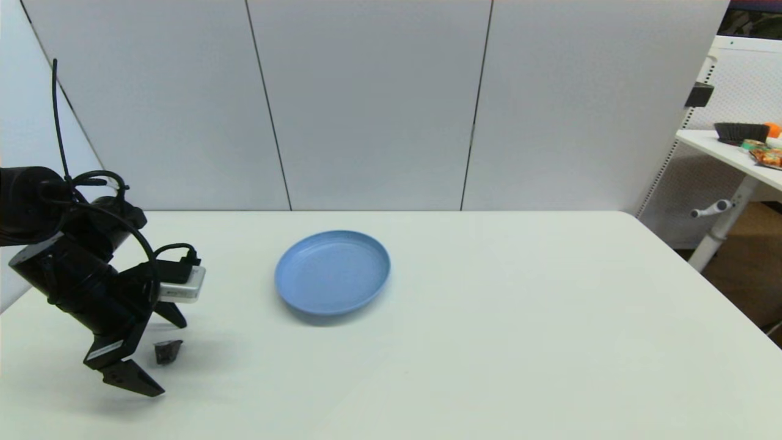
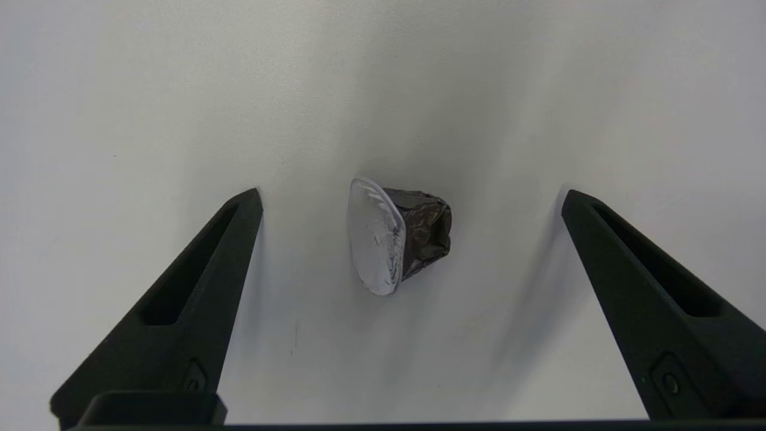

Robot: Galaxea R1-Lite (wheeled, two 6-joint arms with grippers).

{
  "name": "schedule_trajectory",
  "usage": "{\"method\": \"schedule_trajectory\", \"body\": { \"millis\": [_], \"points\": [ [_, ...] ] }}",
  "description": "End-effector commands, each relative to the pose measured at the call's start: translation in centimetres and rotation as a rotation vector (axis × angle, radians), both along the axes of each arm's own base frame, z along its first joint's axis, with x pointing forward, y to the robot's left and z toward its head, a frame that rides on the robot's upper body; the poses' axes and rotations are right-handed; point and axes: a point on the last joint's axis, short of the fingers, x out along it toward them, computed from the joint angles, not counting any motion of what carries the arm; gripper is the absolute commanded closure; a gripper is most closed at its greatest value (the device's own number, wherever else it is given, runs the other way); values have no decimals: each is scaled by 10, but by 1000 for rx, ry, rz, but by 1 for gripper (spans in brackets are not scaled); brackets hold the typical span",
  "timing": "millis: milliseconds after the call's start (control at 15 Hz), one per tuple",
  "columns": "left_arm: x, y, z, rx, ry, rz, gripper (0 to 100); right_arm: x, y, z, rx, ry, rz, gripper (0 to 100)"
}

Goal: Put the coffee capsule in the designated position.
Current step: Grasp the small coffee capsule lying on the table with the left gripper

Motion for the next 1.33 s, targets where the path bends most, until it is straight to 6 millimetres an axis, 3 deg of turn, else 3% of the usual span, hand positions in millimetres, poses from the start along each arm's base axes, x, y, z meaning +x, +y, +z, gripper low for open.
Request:
{"method": "schedule_trajectory", "body": {
  "millis": [67,1333],
  "points": [
    [0,0,-1,-2,5,-7,0,0,0,0,0,2,1,0],
    [3,1,-4,3,-6,-22,0,0,0,0,0,2,1,0]
  ]
}}
